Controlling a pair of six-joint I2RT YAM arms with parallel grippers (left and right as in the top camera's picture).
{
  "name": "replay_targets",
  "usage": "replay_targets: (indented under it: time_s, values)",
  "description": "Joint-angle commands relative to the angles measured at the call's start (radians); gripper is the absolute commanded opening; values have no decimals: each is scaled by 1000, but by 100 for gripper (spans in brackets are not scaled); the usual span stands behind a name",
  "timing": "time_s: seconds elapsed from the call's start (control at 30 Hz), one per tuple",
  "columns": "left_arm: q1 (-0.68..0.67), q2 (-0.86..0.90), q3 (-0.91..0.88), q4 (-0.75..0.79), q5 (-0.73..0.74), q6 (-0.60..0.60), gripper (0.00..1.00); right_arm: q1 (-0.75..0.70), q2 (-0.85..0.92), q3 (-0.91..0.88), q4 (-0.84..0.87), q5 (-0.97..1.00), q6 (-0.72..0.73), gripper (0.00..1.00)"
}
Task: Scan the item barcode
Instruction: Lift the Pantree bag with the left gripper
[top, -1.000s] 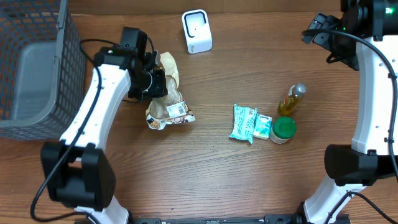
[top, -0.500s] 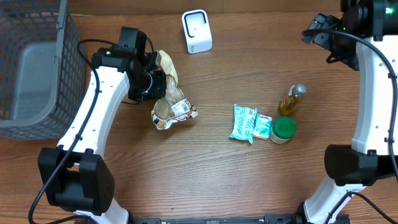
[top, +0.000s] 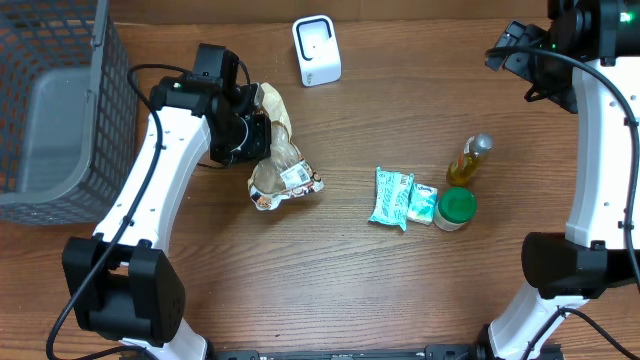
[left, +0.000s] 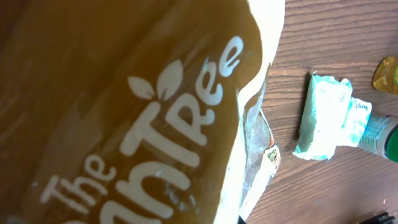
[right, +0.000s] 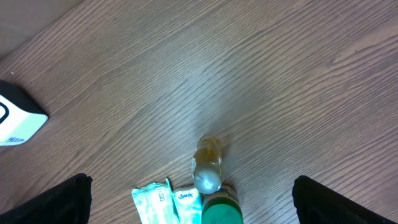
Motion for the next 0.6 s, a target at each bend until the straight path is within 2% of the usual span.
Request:
replay_targets:
  time_s: [0.0,0.57]
  values:
    - [-4,-27,5,-1,43,23,4,-5,-18,13,2,-5,-3,100]
    - [-2,-27,5,-6,217,23,4,-5,-18,13,2,-5,-3,100]
